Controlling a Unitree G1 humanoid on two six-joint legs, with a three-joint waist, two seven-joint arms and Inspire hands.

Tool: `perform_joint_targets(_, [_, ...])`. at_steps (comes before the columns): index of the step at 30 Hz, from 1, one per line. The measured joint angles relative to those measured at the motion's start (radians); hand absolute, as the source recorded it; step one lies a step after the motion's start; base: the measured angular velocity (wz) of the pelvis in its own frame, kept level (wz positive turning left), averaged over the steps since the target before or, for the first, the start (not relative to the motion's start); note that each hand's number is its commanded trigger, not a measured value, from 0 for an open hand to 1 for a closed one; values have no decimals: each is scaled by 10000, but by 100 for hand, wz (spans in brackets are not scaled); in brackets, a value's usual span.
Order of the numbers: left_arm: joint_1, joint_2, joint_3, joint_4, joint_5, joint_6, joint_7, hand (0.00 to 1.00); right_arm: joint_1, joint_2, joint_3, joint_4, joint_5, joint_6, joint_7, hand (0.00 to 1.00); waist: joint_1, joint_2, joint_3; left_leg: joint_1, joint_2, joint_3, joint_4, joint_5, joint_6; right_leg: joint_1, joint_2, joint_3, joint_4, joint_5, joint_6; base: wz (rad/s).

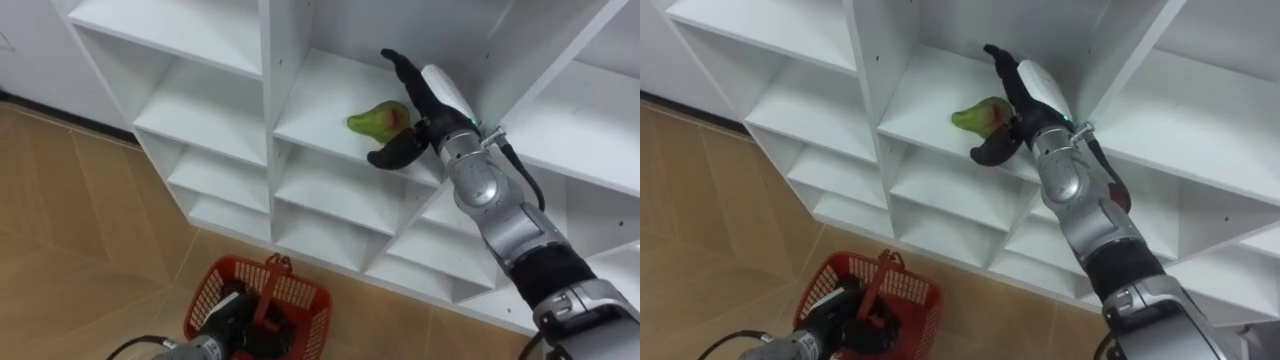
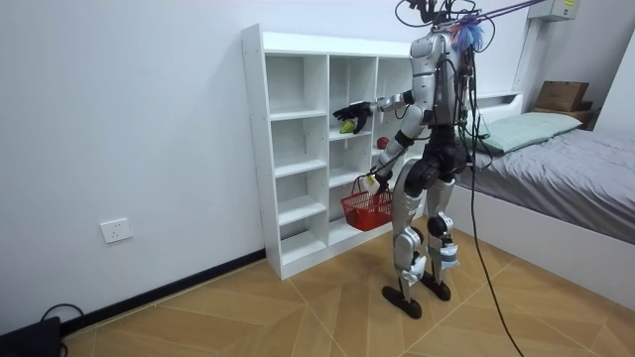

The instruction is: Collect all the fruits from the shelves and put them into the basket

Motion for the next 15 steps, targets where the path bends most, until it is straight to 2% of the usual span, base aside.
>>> perform_joint_targets(15, [-79,3,4,1,12,0,-5,100,-202,-236,-1,428,227,-160,-115,0,235,29,16,-251,50,38,74,86,25,-349,-54,64,282,4,-7,-2])
